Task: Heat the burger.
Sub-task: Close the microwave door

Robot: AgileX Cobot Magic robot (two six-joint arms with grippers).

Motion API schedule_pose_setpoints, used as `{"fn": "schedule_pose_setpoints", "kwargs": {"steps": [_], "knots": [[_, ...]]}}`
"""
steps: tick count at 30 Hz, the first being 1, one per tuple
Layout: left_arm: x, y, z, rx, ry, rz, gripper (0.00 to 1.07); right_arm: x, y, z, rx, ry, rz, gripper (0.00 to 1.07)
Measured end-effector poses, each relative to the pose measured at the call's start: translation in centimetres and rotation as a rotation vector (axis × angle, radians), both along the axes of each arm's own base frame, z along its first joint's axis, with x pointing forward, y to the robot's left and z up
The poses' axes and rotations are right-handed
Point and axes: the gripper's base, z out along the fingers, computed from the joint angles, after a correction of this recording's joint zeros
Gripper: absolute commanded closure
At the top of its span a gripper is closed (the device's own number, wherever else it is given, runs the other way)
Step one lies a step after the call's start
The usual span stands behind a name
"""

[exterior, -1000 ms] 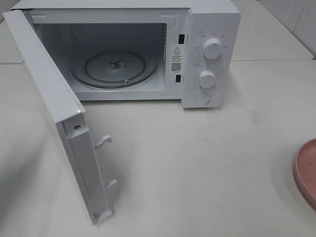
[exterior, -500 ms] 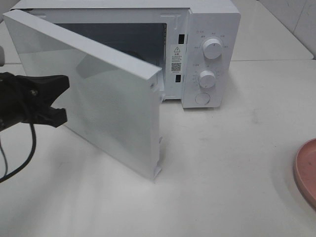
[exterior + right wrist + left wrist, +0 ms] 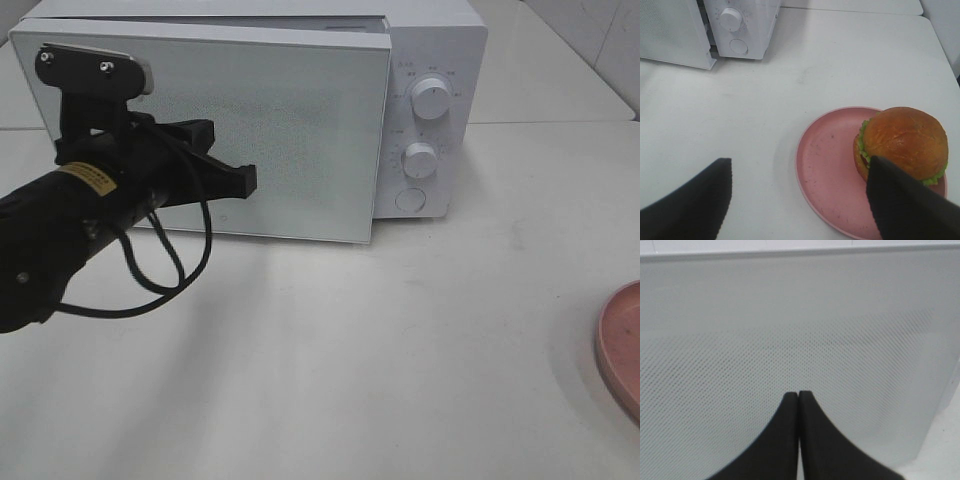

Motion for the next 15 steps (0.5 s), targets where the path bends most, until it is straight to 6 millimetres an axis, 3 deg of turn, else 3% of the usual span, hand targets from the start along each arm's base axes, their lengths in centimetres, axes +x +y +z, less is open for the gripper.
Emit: {"fn": "schedule_pose_setpoints", "kwargs": {"steps": [3,8,15], "knots": [[0.2,-0.4,0.0,-0.002,-0.002,0.000,1.07,0.0,0.0,0.0,0.000,0.000,0.000,0.35],[2.2,-2.7,0.1,-0.024,-0.006,0.003,1.07,0.0,0.0,0.0,0.000,0.000,0.000,0.35],[3.9,-4.3,0.5,-0.040,-0.013,0.001,1.07,0.0,0.0,0.0,0.000,0.000,0.000,0.35]]}}
